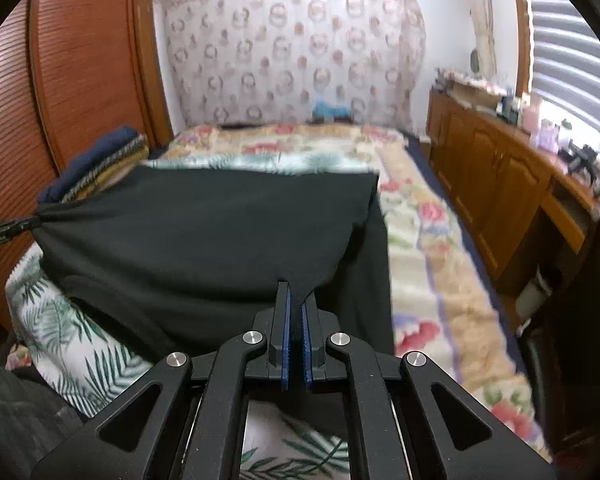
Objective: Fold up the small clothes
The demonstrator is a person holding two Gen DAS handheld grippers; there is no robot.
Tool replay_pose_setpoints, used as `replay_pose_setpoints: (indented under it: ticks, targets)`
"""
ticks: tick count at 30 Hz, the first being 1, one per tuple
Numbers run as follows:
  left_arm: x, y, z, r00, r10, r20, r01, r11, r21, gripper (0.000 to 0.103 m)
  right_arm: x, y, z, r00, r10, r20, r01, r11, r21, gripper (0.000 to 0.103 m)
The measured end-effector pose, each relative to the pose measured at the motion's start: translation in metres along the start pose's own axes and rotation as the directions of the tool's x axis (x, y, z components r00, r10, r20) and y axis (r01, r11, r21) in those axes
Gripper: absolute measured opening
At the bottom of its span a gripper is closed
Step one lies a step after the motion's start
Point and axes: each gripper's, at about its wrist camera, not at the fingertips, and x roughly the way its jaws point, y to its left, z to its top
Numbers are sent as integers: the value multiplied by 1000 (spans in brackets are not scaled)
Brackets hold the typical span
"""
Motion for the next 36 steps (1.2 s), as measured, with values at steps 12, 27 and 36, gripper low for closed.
replay_pose_setpoints:
  ticks: [12, 27, 36]
  targets:
    - [-1, 3, -3, 998, 52, -24, -52, 999, -17, 55, 1, -8, 2, 988, -152, -4, 152, 988, -32, 37]
    - [28, 15, -11, 992, 90, -88, -94, 995, -37, 56, 88, 64, 26, 998, 37, -47, -43, 990, -132, 55]
    - [33, 19, -16, 990, 89, -106, -94, 995, -42, 56, 108, 88, 21, 992, 78, -104, -95, 981, -171, 56]
